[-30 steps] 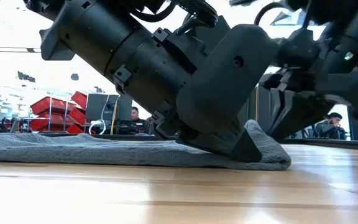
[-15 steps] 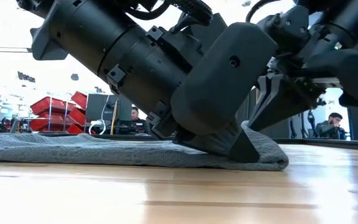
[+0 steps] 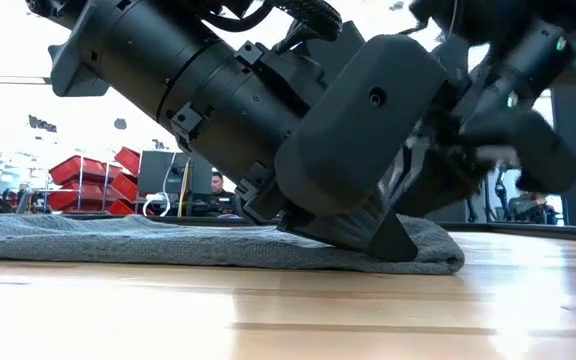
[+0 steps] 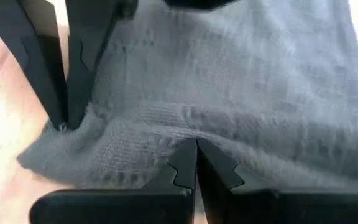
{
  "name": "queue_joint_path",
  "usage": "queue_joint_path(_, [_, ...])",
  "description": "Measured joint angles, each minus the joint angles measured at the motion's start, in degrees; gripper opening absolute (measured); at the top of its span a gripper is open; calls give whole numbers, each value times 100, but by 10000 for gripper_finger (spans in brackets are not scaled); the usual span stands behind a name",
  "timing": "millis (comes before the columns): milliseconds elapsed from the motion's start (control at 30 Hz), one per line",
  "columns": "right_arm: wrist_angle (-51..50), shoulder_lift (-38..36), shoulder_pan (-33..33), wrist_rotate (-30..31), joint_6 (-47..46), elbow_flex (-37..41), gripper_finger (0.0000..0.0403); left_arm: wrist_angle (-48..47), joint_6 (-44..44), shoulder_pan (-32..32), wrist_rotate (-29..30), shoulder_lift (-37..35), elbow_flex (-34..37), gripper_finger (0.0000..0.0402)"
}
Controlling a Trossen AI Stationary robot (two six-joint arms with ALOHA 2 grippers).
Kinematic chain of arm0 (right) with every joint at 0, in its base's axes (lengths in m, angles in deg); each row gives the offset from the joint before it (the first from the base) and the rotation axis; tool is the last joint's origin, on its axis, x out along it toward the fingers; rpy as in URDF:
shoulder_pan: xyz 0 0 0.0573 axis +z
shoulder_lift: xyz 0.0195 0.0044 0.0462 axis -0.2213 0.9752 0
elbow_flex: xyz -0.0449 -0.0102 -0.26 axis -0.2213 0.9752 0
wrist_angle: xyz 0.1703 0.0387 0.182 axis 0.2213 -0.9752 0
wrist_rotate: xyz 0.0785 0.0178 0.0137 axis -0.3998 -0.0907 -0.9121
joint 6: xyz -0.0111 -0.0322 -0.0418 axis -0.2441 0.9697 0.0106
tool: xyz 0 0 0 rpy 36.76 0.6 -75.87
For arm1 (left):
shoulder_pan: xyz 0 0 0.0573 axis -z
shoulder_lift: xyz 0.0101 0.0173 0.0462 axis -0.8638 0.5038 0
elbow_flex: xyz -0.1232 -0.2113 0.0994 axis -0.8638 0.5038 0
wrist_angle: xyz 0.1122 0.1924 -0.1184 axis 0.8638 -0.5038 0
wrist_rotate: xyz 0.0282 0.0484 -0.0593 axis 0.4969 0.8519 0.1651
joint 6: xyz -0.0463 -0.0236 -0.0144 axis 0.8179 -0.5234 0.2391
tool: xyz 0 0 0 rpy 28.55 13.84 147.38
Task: Roll towel
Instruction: Roll the gray towel
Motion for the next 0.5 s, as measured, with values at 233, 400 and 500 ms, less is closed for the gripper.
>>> queue_joint_path(233, [167, 249, -121, -11, 61, 1, 0, -30, 45, 9, -15, 0, -35, 15])
queue_joint_path(400, [96, 249, -180, -14, 59, -2, 0, -115, -76, 20, -197, -86, -163, 15])
queue_joint_path(500, [49, 246, -199, 30, 24, -4, 0, -190, -176, 59, -263, -289, -157, 15])
